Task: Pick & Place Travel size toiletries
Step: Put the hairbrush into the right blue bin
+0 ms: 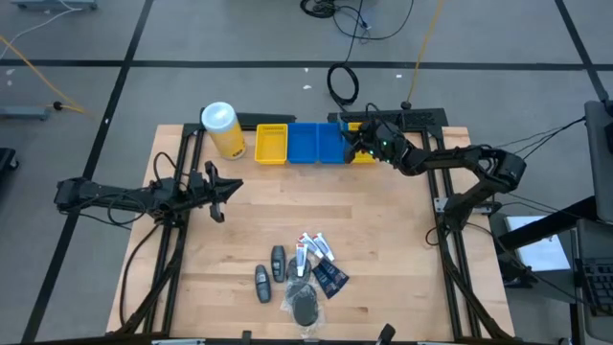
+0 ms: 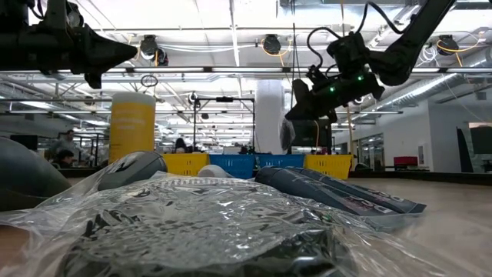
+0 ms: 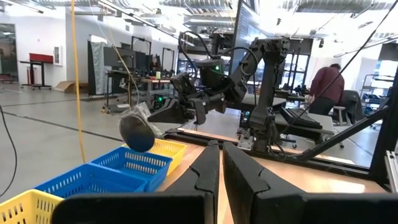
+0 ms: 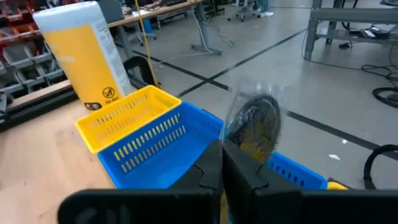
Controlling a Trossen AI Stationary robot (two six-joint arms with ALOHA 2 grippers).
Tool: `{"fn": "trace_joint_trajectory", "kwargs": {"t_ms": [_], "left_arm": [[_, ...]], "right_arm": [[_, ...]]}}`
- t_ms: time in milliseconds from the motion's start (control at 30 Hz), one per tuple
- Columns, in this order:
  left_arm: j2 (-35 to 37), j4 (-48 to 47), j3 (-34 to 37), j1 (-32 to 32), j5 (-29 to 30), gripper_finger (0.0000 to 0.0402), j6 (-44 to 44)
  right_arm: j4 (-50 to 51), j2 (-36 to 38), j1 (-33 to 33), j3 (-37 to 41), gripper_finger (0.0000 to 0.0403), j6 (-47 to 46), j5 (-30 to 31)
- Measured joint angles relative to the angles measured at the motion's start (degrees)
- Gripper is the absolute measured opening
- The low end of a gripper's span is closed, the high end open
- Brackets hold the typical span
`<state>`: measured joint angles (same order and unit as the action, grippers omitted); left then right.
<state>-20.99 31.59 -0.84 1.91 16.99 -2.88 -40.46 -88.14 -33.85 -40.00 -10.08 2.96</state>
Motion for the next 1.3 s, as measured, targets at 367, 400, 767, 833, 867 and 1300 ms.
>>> {"fn": "trace_joint_trajectory", "kwargs": {"t_ms": [367, 400, 767, 833, 867, 1300], "left_arm": [[0.0, 0.0, 0.0, 0.0, 0.1, 0.0021, 0.1], [0.0, 0.0, 0.0, 0.0, 0.1, 0.0021, 0.1], [0.0, -0.1, 0.0, 0.0, 0.1, 0.0021, 0.0], [0.0, -0.1, 0.0, 0.0, 0.1, 0.0021, 0.0], [0.0, -0.1, 0.0, 0.0, 0.1, 0.0021, 0.0], [0.0, -0.1, 0.0, 0.0, 0.1, 0.0021, 0.1]], "right_arm": [[0.3, -5.9, 0.2, -4.0, 0.0000, -0.9, -1.6], [0.3, -6.8, 0.2, -4.3, 0.0000, -0.8, -1.6], [0.3, -9.3, -0.2, -5.9, 0.0000, 0.1, -1.6], [0.7, -9.3, -0.2, -5.9, 0.0000, 0.1, -1.6], [0.8, -9.3, -0.2, -5.9, 0.0000, 0.1, -1.6], [0.7, -9.3, -0.2, -5.9, 0.0014, 1.8, 0.1]]}}
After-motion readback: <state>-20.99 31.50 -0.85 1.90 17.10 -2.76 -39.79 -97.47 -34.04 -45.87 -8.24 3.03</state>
